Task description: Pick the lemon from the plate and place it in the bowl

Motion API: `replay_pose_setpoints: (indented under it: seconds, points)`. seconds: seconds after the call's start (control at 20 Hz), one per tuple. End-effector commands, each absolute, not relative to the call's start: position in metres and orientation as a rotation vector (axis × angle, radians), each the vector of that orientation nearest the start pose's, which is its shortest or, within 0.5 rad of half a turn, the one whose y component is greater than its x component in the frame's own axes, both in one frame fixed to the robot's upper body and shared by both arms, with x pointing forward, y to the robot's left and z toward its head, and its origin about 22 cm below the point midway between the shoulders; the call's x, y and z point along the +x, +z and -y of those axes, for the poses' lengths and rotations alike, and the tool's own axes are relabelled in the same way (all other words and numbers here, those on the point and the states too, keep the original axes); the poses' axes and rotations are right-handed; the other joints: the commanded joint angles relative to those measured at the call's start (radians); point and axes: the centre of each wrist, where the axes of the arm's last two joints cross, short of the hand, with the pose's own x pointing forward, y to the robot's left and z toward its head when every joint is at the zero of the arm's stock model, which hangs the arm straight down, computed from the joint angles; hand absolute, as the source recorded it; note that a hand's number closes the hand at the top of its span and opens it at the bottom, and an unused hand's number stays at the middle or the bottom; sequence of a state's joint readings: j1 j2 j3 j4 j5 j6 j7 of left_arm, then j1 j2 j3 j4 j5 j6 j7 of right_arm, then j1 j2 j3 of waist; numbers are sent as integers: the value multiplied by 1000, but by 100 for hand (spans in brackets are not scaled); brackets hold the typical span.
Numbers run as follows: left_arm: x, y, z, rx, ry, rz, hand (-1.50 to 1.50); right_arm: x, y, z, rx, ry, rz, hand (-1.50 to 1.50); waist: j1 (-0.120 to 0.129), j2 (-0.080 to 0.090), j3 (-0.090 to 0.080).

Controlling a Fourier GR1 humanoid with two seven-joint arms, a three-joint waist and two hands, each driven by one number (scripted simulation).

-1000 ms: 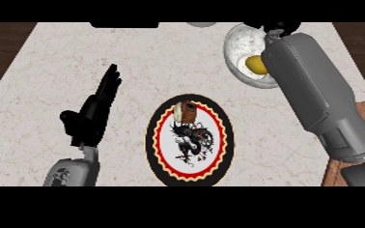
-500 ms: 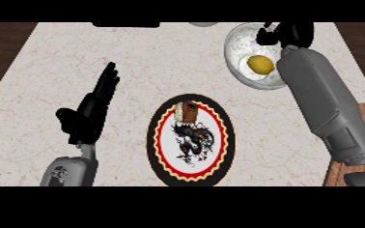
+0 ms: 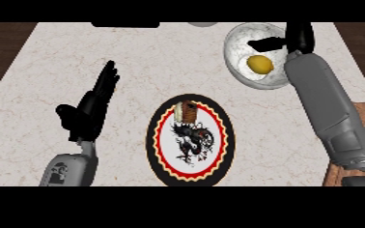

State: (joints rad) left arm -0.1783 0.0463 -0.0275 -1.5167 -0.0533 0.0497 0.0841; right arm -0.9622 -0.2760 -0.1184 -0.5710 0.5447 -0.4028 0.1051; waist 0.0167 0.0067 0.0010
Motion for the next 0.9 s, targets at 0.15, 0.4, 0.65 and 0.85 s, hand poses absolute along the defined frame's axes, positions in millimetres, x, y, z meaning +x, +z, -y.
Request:
replay_pose_setpoints:
  seconds: [0.15,0.4,0.65,0.85]
  points:
    - [278,32,-211,78,-98,1601,0,440,125,249,-876,130,1666,-150,-21,-11,-1]
    - [281,25,-233,63,-113,1599,0,430,115,252,-770,-7,1650,-150,-17,-7,-1]
    - [273,22,-227,70,-115,1583,0,396,120,286,-637,-92,1675,-150,-35,-12,-1]
    - [276,40,-225,79,-109,1585,0,369,119,317,-579,-61,1682,-150,-26,-10,-1]
